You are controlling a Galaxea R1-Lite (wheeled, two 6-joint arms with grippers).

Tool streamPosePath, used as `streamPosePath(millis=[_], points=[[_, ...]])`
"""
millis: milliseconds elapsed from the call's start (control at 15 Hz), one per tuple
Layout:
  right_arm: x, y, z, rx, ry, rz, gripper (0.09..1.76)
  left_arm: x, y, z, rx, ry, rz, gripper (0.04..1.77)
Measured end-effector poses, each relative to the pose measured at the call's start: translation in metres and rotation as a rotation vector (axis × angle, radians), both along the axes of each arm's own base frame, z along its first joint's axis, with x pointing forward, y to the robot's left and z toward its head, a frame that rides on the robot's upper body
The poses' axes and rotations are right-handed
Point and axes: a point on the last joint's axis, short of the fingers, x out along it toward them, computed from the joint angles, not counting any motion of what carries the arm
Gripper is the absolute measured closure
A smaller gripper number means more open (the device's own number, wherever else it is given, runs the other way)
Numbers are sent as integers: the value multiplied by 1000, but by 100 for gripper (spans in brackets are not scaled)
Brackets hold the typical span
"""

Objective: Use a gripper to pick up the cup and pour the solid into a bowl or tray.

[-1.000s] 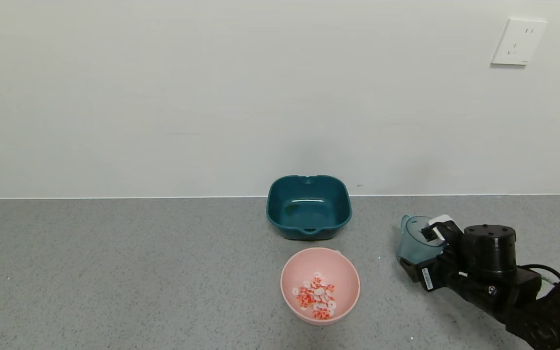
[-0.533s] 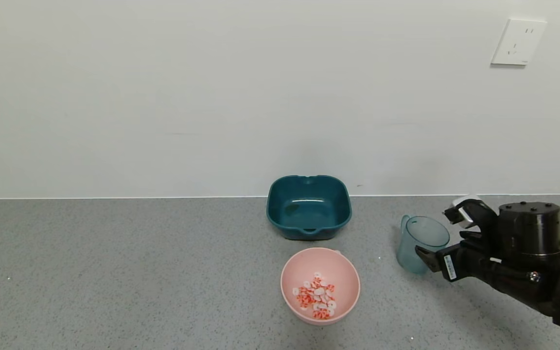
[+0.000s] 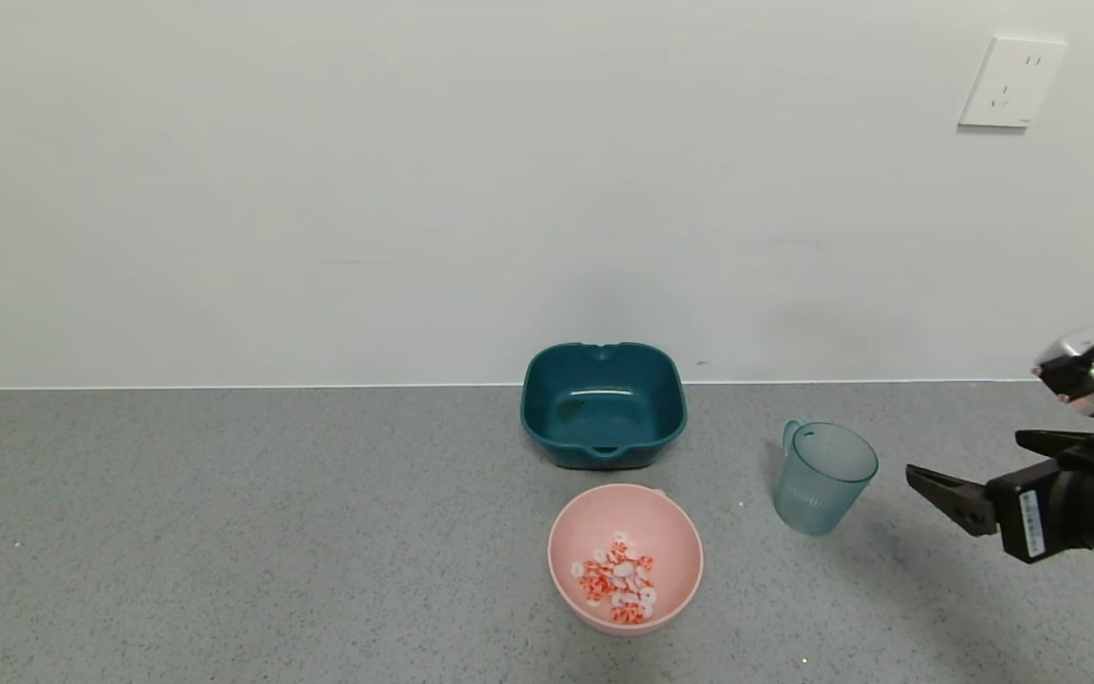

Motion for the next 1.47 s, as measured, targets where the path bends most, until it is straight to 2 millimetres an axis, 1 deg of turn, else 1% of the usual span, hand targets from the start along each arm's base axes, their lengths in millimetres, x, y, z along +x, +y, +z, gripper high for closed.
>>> streamPosePath(millis=[200,400,667,800,1000,1200,1333,1467], points=[[-41,-12,14,20,-5,-17,15,0,0,0,-2,-1,3,9],[-82,-25,21,15,-33,-79,15,0,0,0,-2,-1,3,9],[-127,-43,17,53,-89,-134,15,0,0,0,-2,-1,3,9],[-148,-47,10,89,-124,-121,15,0,0,0,-2,0,3,9],[-174,-48,-6,116,-185,-148,15,0,0,0,-2,-1,3,9],[-193,-47,-23,112,-244,-209,15,0,0,0,-2,-1,3,9],[-198,-46,-35,111,-255,-244,15,0,0,0,-2,-1,3,9],[-199,-46,-42,110,-258,-251,15,0,0,0,-2,-1,3,9]])
